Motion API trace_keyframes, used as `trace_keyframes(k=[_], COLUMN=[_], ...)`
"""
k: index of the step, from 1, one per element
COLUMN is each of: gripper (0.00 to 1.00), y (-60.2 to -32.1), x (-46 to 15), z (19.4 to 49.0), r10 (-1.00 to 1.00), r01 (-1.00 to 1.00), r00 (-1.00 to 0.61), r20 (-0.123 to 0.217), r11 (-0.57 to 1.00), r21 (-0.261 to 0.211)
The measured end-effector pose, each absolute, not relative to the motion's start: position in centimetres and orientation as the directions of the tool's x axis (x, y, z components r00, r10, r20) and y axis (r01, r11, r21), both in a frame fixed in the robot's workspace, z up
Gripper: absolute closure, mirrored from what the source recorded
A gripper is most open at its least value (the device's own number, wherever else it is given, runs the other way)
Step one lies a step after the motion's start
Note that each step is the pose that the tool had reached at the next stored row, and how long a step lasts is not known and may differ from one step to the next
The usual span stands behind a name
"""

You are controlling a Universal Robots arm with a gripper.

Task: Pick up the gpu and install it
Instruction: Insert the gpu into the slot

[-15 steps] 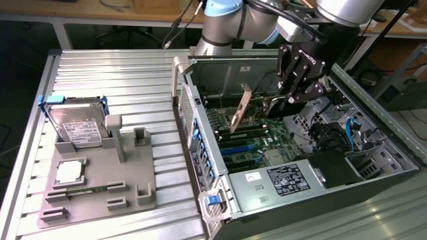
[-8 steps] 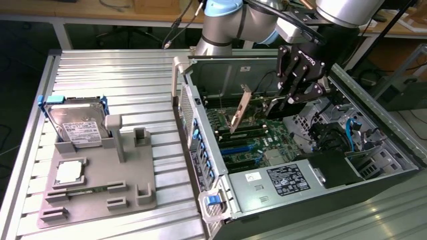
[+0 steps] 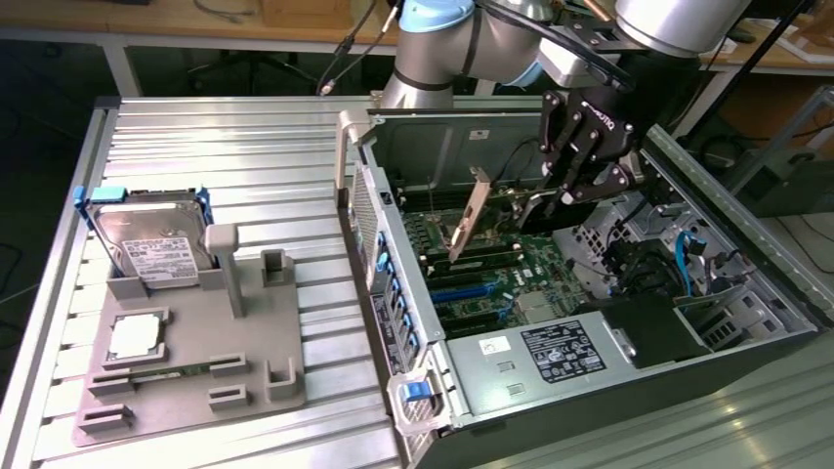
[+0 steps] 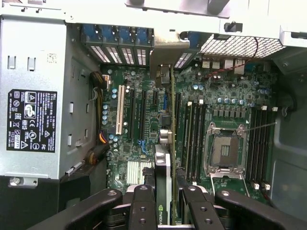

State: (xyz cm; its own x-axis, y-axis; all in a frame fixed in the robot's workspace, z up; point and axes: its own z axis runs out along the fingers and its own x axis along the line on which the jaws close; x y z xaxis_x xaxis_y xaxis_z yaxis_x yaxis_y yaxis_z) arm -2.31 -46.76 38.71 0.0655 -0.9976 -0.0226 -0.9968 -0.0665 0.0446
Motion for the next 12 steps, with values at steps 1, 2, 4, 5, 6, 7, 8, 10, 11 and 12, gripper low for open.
trace_keyframes(k=[1,2,4,5,6,7,8,10,11,12], gripper=[0.73,0.73,0.73,0.73,0.73,0.73,0.73,0.73,0.73,0.73], y=[-46.76,-46.76,-46.76,-46.76,-46.76,-46.76,-46.76,-46.76,-46.76,-46.76], x=[-2.31,-2.31,-2.32,-2.32,-2.31,-2.31,-2.32,-2.32,-2.31,-2.32], z=[38.67,38.64,38.57,38.54,38.51,38.48,38.45,38.39,38.35,38.33], r10=[-0.998,-0.998,-0.998,-0.998,-0.998,-0.998,-0.998,-0.998,-0.998,-0.998], r01=[-0.997,-0.997,-0.997,-0.997,-0.997,-0.997,-0.997,-0.997,-0.997,-0.997], r00=[0.066,0.066,0.066,0.066,0.066,0.066,0.066,0.066,0.066,0.066], r20=[-0.023,-0.023,-0.023,-0.023,-0.023,-0.023,-0.023,-0.022,-0.023,-0.022], r11=[-0.067,-0.067,-0.066,-0.066,-0.067,-0.067,-0.066,-0.066,-0.067,-0.066], r21=[0.044,0.044,0.043,0.043,0.043,0.043,0.042,0.042,0.042,0.041])
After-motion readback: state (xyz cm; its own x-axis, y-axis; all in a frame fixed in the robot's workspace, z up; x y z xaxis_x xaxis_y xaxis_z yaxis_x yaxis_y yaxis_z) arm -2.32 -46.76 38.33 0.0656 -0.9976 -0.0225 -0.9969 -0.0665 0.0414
